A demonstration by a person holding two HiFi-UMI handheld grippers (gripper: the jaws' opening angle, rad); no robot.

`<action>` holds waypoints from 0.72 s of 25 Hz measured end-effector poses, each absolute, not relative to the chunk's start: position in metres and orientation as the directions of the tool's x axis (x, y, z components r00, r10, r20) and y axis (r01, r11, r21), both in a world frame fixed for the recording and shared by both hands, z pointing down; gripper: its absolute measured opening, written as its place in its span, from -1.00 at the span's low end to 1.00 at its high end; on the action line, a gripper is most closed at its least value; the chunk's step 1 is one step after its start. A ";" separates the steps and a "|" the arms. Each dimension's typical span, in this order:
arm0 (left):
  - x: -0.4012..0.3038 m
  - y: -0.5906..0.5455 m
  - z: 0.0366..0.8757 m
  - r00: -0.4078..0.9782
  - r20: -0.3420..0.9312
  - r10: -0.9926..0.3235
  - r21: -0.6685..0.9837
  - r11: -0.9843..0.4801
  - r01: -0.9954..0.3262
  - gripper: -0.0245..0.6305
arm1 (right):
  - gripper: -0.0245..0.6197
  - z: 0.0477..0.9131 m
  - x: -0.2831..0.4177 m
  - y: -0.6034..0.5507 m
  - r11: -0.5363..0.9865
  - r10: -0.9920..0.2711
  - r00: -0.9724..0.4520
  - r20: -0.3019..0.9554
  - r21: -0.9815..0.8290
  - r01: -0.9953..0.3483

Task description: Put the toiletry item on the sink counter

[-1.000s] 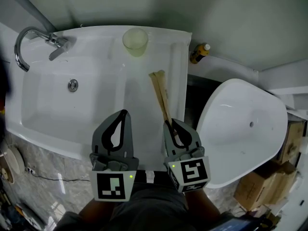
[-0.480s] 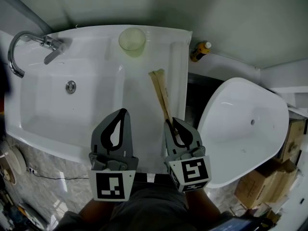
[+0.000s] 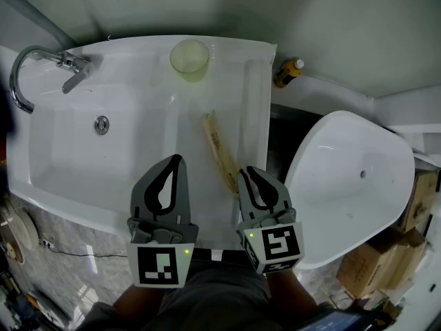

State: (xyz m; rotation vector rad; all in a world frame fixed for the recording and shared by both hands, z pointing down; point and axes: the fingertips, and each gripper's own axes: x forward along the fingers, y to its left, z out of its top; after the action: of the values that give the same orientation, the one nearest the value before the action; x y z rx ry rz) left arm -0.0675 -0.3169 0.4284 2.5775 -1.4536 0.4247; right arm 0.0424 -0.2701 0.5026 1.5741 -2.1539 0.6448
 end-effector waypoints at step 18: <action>-0.062 -0.304 0.396 0.490 0.261 -0.832 -0.033 -0.515 -0.856 -0.89 | -0.79 0.463 0.045 -0.268 0.280 -0.823 -0.300 0.483 -0.115 -0.953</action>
State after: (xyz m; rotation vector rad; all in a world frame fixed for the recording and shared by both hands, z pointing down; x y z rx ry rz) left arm -0.0616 -0.3035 0.3959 2.6235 -1.4908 0.3731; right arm 0.0447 -0.2679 0.4629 1.6150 -2.2263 0.5550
